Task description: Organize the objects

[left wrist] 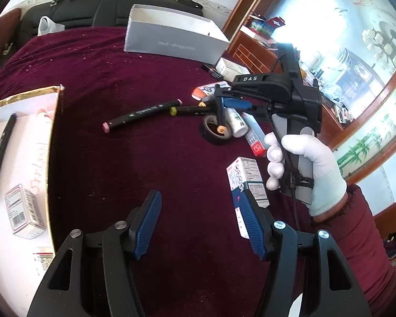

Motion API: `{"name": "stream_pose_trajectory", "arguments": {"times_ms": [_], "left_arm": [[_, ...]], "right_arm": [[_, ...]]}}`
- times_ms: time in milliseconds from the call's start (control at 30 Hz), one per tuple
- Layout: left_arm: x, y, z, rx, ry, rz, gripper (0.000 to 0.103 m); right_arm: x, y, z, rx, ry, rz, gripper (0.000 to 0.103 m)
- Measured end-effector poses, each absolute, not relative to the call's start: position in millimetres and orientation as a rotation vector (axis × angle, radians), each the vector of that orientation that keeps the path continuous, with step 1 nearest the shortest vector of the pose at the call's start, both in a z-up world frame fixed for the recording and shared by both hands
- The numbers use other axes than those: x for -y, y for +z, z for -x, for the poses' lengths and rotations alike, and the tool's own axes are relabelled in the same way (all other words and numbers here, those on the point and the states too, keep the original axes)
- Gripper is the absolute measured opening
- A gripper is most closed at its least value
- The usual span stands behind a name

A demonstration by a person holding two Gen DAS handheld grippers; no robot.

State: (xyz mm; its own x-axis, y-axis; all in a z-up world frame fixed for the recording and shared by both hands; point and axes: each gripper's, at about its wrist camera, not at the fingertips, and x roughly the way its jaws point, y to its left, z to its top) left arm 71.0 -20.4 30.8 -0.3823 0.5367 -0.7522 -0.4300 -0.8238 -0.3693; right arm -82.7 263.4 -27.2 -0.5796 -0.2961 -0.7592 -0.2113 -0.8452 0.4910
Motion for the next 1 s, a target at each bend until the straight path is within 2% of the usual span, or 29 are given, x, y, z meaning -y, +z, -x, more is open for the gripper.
{"name": "stream_pose_trajectory", "arguments": {"times_ms": [167,233,300,367,500,733,867,967,1000], "left_arm": [[23,30,-70,0.156,2.223,1.269,0.055],[22,29,-69,0.157,2.216,1.277,0.055],[20,29,-69,0.145,2.213,1.277,0.055],[15,28,-69,0.133,2.206,1.277,0.055],[-2,22,-70,0.088,2.184,1.285,0.055],[-38,11,-65,0.050,2.178,1.287,0.055],[-64,6,-61,0.014,2.203,1.275,0.055],[-90,-1,-63,-0.078,2.230,1.260,0.055],[-98,-4,-65,-0.124,2.240,1.252,0.056]], "right_arm": [[-252,-29,95,0.748,-2.695,-1.506,0.028],[-252,-30,97,0.784,-2.676,-1.499,0.013],[-252,-30,93,0.778,-2.662,-1.478,0.011],[-257,-29,86,0.825,-2.626,-1.432,0.003],[-273,-16,54,0.949,-2.510,-1.283,0.003],[-291,9,-29,0.915,-2.530,-1.110,0.004],[-300,4,-56,0.905,-2.556,-1.126,0.009],[-307,1,-70,0.898,-2.587,-1.132,0.009],[-307,2,-74,0.898,-2.595,-1.129,0.013]]}}
